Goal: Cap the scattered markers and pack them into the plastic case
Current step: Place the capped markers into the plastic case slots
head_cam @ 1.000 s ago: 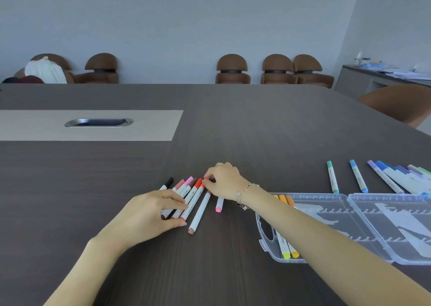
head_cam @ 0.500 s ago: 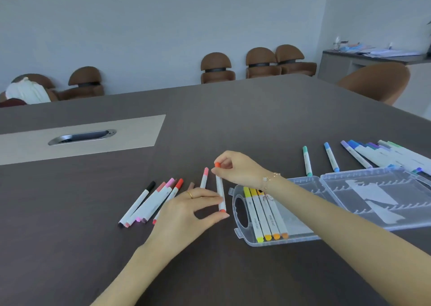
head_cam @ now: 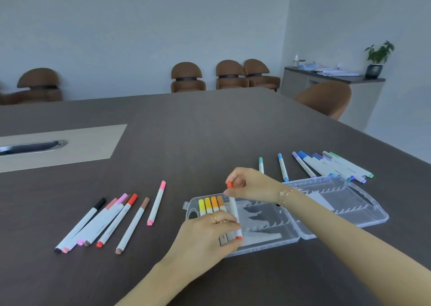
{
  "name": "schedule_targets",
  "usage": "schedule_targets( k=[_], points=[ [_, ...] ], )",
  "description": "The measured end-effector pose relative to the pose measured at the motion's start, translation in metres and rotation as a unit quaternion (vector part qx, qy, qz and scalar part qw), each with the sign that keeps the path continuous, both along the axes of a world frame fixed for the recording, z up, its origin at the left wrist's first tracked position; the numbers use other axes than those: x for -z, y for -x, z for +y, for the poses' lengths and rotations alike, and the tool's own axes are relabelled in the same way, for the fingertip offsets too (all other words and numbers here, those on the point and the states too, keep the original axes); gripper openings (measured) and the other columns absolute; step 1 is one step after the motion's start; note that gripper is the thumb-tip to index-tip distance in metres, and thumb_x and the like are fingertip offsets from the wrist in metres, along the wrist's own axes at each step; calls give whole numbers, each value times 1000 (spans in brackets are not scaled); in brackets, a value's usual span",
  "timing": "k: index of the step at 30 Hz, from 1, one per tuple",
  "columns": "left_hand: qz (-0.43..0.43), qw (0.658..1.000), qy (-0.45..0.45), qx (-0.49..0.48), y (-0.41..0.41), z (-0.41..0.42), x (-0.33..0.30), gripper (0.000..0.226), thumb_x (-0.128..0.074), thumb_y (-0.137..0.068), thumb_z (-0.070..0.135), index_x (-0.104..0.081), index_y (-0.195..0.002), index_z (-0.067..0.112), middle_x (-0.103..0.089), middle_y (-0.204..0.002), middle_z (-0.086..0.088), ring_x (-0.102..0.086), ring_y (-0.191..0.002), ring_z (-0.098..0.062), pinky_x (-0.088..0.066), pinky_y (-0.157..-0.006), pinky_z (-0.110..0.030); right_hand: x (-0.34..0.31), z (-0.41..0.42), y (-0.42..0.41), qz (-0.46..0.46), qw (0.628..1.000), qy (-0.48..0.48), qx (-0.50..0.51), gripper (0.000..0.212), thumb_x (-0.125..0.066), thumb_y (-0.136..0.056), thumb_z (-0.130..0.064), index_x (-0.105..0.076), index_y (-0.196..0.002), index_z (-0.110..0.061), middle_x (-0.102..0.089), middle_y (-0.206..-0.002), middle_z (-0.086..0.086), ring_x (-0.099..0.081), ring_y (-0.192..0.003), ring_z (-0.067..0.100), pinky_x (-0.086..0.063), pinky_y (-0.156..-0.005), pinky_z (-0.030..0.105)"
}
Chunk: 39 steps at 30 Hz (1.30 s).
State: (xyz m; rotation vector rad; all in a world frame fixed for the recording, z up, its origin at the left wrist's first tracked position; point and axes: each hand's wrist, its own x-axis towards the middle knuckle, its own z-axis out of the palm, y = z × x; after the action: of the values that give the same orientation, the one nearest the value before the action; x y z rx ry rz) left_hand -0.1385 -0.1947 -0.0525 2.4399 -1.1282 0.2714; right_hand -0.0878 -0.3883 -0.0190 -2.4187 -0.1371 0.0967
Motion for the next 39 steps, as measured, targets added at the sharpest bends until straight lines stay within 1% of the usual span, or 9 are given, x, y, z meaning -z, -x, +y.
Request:
schedule_targets(
  k=[4, 8, 12, 18, 25, 29, 32, 35, 39],
  points=[
    [9, 1000, -14, 0, 1, 0, 2, 42, -46, -86, 63, -62, -118, 41, -56, -122, 28, -51, -112, 8, -31, -90, -3, 17, 3, 0, -9, 999, 27, -32, 27, -66, -85, -37, -68, -103, -18, -63, -101, -6, -57, -95, 10, -44, -82, 18],
    [22, 999, -26, -2, 3, -2, 0, 43, -45, -88, 60, -59, -123, 40, -52, -129, 27, -46, -119, 7, -33, -99, -9, 21, -2, -3, -16, 998, 33, -41, 29, -67, -83, -39, -71, -109, -26, -62, -104, -6, -51, -99, 11, -45, -84, 21],
    [23, 999, -45, 2, 4, -3, -3, 43, -43, -90, 58, -59, -124, 37, -52, -131, 24, -46, -120, 4, -35, -98, -12, 27, -6, -4, -26, 998, 31, -44, 29, -69, -82, -38, -68, -110, -32, -58, -101, -11, -51, -98, 10, -44, -80, 14],
    [-2, 997, -71, 36, 2, -1, -2, 44, -38, -93, 56, -63, -120, 32, -55, -127, 21, -49, -117, 0, -39, -86, -16, 31, -4, -4, -54, 996, 63, -40, 29, -70, -80, -39, -67, -108, -33, -59, -99, -5, -53, -95, 12, -50, -89, 33],
    [29, 994, -58, 83, -12, 25, -2, 36, -43, -95, 47, -60, -124, 35, -54, -131, 23, -44, -122, 6, -39, -93, -11, 14, 1, -13, -6, 988, 129, -86, 30, -68, -81, -44, -67, -104, -26, -61, -95, -9, -55, -92, 10, -48, -91, 39],
    [-35, 999, 12, 14, -27, 88, -1, 25, -55, -89, 39, -71, -107, 33, -66, -108, 23, -57, -102, 11, -43, -90, -5, 3, 20, -21, -30, 986, 145, -71, 29, -62, -85, -45, -66, -105, -24, -58, -97, -10, -54, -97, 8, -46, -94, 36],
    [-31, 997, 63, -43, -31, 138, 2, 25, -54, -88, 45, -75, -95, 33, -66, -98, 28, -57, -95, 17, -45, -85, -6, 4, 45, -28, -39, 988, 120, -92, 22, -59, -90, -37, -67, -105, -23, -60, -103, -8, -54, -101, 7, -45, -97, 36],
    [-30, 995, 34, -83, -33, 178, 1, 30, -47, -88, 56, -73, -89, 39, -62, -97, 34, -55, -90, 18, -41, -71, 0, 6, 78, -39, -59, 983, 128, -120, 21, -55, -91, -34, -67, -106, -25, -60, -110, -6, -49, -110, 11, -40, -102, 39],
    [-37, 992, 10, -121, -45, 210, 0, 33, -48, -81, 65, -70, -94, 43, -61, -99, 36, -55, -95, 17, -46, -71, -5, 8, 127, -53, -80, 980, 126, -133, 25, -51, -93, -30, -65, -112, -23, -57, -115, -1, -44, -116, 18, -35, -104, 38]
  ],
)
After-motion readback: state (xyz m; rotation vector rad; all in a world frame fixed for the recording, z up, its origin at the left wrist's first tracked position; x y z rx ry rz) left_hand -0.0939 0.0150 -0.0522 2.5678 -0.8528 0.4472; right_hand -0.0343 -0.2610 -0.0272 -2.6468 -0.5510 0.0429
